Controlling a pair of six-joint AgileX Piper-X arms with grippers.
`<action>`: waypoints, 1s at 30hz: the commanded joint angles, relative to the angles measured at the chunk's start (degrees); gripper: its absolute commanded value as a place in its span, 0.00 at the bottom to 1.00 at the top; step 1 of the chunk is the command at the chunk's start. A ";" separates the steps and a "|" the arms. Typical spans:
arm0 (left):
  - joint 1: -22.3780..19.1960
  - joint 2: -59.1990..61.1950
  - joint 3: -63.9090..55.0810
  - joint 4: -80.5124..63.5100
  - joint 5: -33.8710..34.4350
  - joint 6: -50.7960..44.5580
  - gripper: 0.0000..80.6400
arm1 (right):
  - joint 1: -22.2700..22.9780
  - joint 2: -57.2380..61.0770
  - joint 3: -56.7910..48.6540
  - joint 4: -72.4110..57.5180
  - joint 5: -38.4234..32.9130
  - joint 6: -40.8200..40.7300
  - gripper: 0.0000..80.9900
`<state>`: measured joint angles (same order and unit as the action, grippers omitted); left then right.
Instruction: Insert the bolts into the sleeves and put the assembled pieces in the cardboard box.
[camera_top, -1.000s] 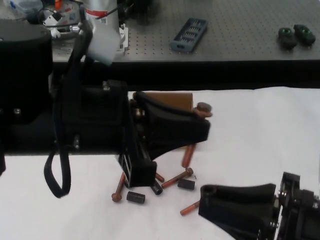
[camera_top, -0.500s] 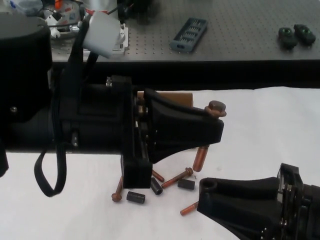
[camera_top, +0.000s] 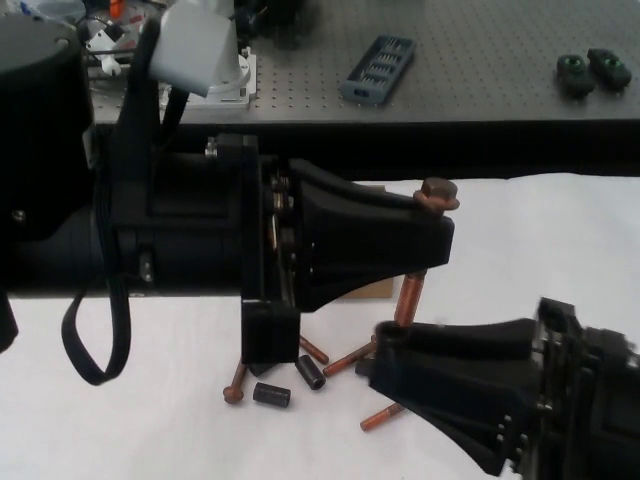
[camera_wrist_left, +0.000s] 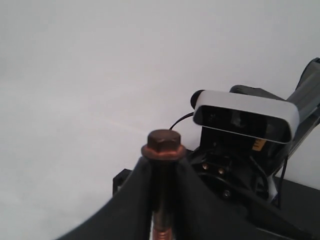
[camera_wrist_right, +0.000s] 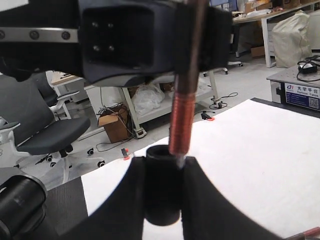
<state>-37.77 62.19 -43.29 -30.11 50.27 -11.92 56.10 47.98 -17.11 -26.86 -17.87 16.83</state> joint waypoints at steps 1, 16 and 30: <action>-0.23 -0.59 -0.19 -1.69 1.43 -1.04 0.01 | -0.55 0.50 -1.02 -1.15 -0.81 -0.16 0.05; -0.23 -0.59 -0.19 -1.69 0.96 -1.04 0.01 | -6.71 -3.80 -1.02 -3.53 -2.79 0.31 0.05; -0.23 -0.59 -0.19 -1.80 -0.30 -0.02 0.01 | -6.68 -3.79 -1.02 2.88 -7.61 1.54 0.05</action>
<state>-37.77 61.74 -43.43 -30.99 49.95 -12.82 49.57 45.06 -17.30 -24.17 -23.96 18.36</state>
